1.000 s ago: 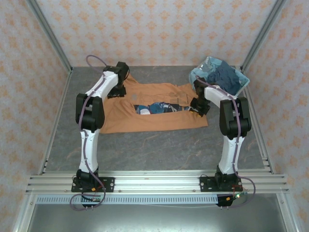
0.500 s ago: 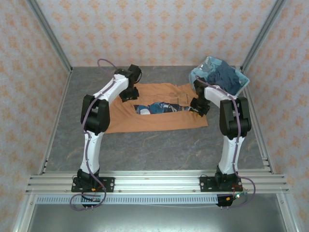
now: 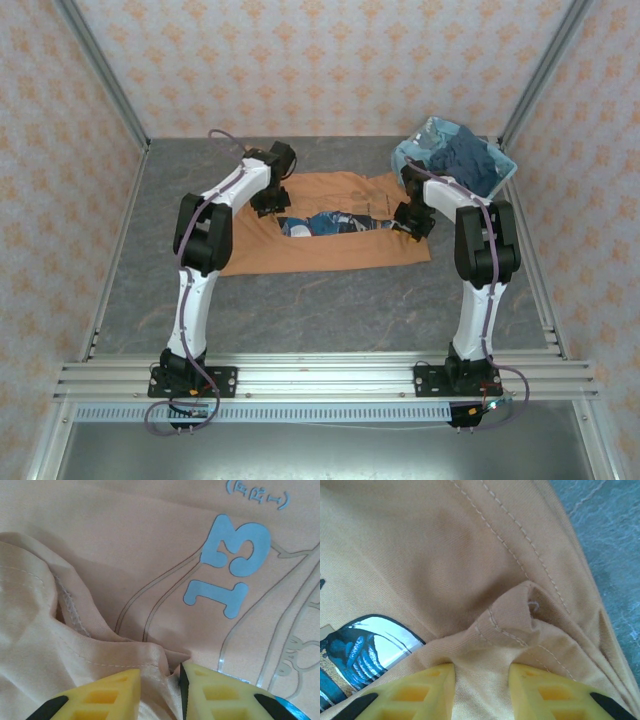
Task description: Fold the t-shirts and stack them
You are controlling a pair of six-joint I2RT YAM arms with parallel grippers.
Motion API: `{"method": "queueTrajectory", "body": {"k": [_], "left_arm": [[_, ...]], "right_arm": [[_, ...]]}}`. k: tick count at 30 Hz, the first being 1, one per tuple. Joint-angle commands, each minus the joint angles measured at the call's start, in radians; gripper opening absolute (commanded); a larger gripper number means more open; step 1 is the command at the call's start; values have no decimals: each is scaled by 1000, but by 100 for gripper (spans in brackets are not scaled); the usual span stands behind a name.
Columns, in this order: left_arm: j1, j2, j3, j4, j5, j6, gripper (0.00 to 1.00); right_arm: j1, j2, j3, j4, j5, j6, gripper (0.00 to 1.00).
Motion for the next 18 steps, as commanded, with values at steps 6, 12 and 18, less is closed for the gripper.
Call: {"method": "queueTrajectory", "body": {"k": [6,12,18], "left_arm": [[-22,29,27,9,-10,-21,24],[-30,31,36,12,-15,-24,22],[-43,26,36,18,-23,-25,21]], "right_arm": [[10,38,-39,-13,-23,-8,35],[11,37,-43,-11,-23,-7,35],[11,34,-46,-8,-25,-5,35]]}}
